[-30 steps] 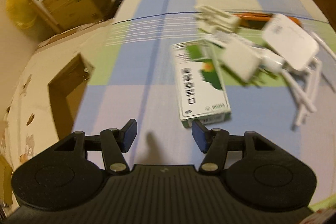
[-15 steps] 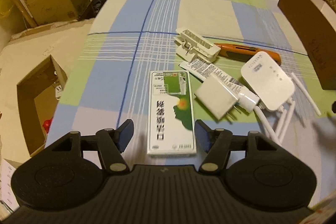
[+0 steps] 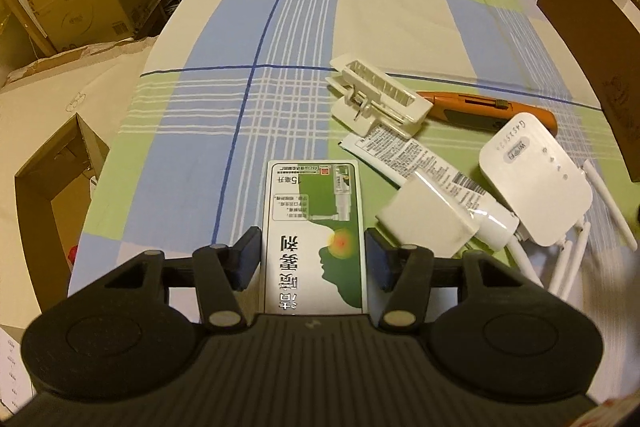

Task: Organize rigid objects
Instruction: 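Grasp the green-and-white medicine box with the left tool while the right tool approaches the WiFi extender, then close the right tool around the white WiFi extender and lift it, then carry the medicine box and WiFi extender over the cardboard box with both tools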

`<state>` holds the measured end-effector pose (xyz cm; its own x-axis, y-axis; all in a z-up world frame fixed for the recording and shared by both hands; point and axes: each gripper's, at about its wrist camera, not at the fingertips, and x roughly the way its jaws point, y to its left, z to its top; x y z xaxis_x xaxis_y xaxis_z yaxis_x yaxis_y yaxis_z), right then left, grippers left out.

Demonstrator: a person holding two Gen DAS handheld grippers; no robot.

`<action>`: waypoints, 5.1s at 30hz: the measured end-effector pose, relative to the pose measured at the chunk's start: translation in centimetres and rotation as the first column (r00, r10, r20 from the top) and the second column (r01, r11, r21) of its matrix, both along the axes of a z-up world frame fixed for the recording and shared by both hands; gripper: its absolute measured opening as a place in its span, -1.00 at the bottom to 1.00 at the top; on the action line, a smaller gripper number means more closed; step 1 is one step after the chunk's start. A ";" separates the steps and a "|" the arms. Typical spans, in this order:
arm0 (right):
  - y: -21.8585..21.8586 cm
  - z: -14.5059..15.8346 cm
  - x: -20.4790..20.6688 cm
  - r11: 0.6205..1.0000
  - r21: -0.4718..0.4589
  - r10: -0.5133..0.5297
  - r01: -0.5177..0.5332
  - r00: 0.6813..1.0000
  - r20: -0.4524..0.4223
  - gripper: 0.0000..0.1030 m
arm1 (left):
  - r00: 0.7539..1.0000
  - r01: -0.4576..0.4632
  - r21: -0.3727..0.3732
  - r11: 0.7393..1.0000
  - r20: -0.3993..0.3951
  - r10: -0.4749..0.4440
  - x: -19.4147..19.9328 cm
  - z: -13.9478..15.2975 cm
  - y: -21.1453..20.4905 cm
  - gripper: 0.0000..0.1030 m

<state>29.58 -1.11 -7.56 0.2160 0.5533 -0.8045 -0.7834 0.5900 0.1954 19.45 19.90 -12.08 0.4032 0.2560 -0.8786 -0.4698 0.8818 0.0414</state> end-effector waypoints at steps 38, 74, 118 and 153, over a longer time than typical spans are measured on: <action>8.8 -4.7 -4.8 0.880 -0.255 0.473 -0.401 0.792 0.387 0.33 | 0.997 -0.083 -0.044 0.996 -0.005 0.083 -2.3 0.1 2.4 0.01; 9.7 -5.7 0.6 0.944 -0.216 0.279 -0.250 0.954 0.114 0.03 | 0.997 -0.073 -0.028 0.997 -0.016 0.072 -1.2 -0.8 2.0 0.00; -1.6 6.7 1.5 0.991 0.090 0.083 -0.100 0.981 0.178 0.02 | 0.944 0.257 0.046 0.965 0.202 -0.261 5.8 11.6 -10.6 0.00; -15.0 7.2 26.9 0.961 0.109 -0.271 0.253 0.938 0.215 0.02 | 0.861 0.481 -0.004 0.876 0.189 -0.472 35.0 9.2 -26.4 0.00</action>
<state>56.46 -16.13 -0.34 0.5327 0.5114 -0.6743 -0.6318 0.7704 0.0851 54.48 -6.46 -2.89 0.6143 -0.0486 -0.7876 0.0132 0.9986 -0.0513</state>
